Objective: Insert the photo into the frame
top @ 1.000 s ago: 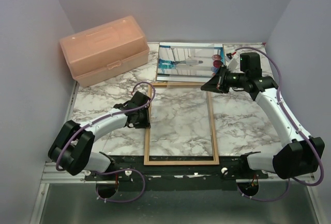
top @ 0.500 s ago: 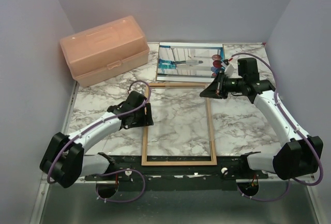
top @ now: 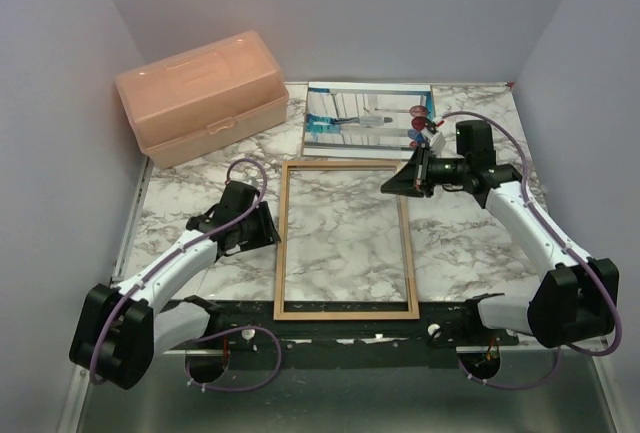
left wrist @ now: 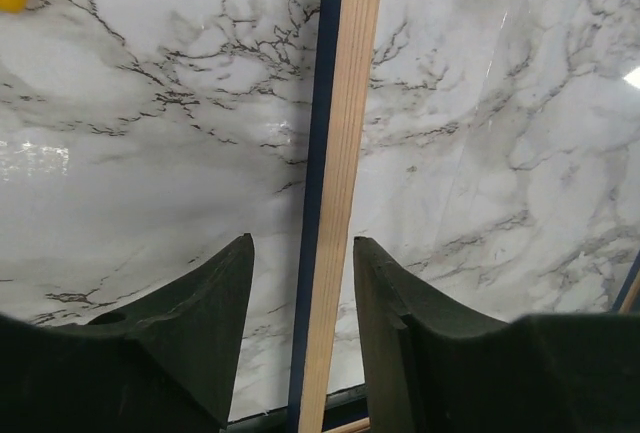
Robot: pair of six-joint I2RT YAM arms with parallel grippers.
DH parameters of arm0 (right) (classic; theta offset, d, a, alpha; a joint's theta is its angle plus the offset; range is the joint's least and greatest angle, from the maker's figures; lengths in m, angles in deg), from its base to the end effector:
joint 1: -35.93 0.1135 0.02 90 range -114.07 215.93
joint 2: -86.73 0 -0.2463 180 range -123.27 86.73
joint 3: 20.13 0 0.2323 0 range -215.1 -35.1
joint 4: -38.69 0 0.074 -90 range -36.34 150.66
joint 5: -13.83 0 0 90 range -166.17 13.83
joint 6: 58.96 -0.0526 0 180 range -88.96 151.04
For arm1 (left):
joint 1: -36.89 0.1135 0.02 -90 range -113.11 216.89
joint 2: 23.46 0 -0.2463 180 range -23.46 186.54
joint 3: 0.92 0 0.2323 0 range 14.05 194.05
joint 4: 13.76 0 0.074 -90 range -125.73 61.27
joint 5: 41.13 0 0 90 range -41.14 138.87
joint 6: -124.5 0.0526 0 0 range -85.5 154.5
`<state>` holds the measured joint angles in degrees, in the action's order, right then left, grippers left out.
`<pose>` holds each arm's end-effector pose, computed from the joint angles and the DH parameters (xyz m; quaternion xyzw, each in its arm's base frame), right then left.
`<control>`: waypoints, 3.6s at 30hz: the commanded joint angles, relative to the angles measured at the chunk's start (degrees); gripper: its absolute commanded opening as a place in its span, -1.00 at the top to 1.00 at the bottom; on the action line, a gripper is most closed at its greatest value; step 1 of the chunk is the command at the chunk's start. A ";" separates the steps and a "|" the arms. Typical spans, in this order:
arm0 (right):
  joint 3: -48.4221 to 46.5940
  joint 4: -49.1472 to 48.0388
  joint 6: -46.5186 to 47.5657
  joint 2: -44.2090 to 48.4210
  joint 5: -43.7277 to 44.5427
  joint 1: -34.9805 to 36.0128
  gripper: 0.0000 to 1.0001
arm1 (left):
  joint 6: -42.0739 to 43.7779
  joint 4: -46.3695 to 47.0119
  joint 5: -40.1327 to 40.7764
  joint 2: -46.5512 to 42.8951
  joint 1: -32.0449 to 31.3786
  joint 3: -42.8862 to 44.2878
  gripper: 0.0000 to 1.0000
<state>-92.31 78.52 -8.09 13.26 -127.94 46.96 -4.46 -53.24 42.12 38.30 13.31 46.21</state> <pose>0.2497 0.0908 0.2743 0.0236 0.8384 0.5178 0.1687 0.1829 -0.0866 0.1695 -0.1091 0.9436 -0.2075 0.2338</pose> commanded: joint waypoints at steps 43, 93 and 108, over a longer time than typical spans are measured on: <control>10.28 -14.13 -10.01 -1.25 1.64 5.23 0.99 | 3.45 5.62 -0.46 8.38 -0.07 -1.49 0.43; 17.25 -18.34 -16.07 3.88 -0.39 6.90 0.99 | 3.63 5.79 -0.97 9.92 -0.14 -0.87 0.44; 16.43 -19.82 -18.15 3.59 -0.03 11.55 0.99 | 3.63 5.69 -1.00 10.13 -0.16 -0.90 0.45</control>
<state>-75.96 57.60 -25.25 16.15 -125.47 56.49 -2.14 -46.40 39.17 46.84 13.25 45.54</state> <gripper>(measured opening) 0.035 0.277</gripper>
